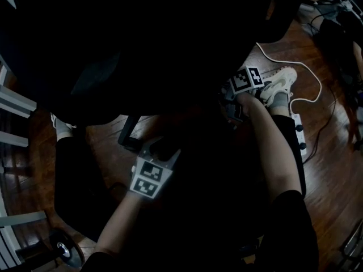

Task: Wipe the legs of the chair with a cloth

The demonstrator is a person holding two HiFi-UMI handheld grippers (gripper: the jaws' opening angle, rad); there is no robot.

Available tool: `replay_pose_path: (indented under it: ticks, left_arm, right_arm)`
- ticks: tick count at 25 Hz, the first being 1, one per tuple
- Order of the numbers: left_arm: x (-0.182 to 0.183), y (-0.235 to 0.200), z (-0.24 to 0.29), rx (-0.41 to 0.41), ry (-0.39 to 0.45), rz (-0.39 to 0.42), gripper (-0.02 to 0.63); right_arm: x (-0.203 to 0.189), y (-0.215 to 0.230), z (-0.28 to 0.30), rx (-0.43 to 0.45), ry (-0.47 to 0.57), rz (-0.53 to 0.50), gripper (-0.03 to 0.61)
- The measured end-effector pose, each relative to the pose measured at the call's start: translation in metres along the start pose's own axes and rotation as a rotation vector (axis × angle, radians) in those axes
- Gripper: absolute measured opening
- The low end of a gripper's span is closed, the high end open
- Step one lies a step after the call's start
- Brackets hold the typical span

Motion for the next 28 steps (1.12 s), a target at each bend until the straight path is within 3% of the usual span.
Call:
replay_pose_path:
  ticks: [4, 16, 20, 24, 28]
  left_arm:
    - [-0.004, 0.004, 0.004, -0.015, 0.000, 0.000, 0.230]
    - [-0.009, 0.009, -0.007, 0.004, 0.029, -0.024, 0.230]
    - [-0.008, 0.002, -0.014, 0.014, 0.056, -0.022, 0.230]
    - [0.002, -0.014, -0.025, 0.033, 0.093, -0.005, 0.230]
    - [0.013, -0.030, -0.041, 0.053, 0.164, -0.006, 0.230]
  right_arm:
    - [-0.027, 0.002, -0.022, 0.004, -0.024, 0.023, 0.103]
    - [-0.084, 0.021, -0.065, -0.108, -0.088, 0.009, 0.101]
    - [-0.090, 0.014, -0.076, -0.168, 0.011, -0.036, 0.103]
    - [-0.080, -0.018, -0.083, -0.281, 0.128, -0.229, 0.104]
    - [-0.071, -0.072, -0.091, -0.227, 0.258, -0.359, 0.104]
Point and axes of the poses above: the fingertips, and each gripper's own axes: z forward along the fingers, y to its right, x out of its top, the point moved 7 cm from there along -z, backward along the fingers, and after that the axes turned 14 degrees about -x, right-handed, at the moved point
